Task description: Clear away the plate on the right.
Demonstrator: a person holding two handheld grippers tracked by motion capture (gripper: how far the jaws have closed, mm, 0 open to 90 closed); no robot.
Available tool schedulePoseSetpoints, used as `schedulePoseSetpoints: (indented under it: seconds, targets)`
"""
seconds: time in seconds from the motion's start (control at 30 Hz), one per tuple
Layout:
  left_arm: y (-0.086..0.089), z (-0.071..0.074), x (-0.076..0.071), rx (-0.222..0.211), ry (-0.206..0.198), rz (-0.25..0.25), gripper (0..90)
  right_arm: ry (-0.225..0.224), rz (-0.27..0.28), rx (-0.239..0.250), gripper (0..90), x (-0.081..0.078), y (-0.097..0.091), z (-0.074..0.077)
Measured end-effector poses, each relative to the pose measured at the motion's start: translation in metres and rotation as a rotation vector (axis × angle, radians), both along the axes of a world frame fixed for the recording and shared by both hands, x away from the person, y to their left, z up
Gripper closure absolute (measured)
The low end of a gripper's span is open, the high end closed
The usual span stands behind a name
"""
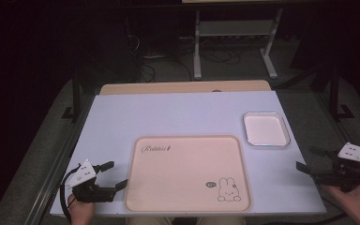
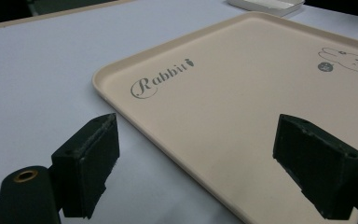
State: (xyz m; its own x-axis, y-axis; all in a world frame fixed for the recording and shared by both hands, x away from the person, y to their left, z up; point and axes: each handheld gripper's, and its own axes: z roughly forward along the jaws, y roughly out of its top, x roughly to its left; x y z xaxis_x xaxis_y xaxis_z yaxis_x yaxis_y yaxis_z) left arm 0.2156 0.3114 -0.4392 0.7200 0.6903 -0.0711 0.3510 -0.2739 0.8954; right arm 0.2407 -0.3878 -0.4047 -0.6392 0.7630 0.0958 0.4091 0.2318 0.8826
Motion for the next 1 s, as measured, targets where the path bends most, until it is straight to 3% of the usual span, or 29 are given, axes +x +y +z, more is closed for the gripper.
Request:
schedulePoseSetpoints:
  seconds: [1.0]
  targets:
    - [0.001, -0.001, 0.001, 0.0, 0.003, 0.0, 14.0, 0.056, -0.07, -0.015, 15.0, 0.06, -0.017, 0.0]
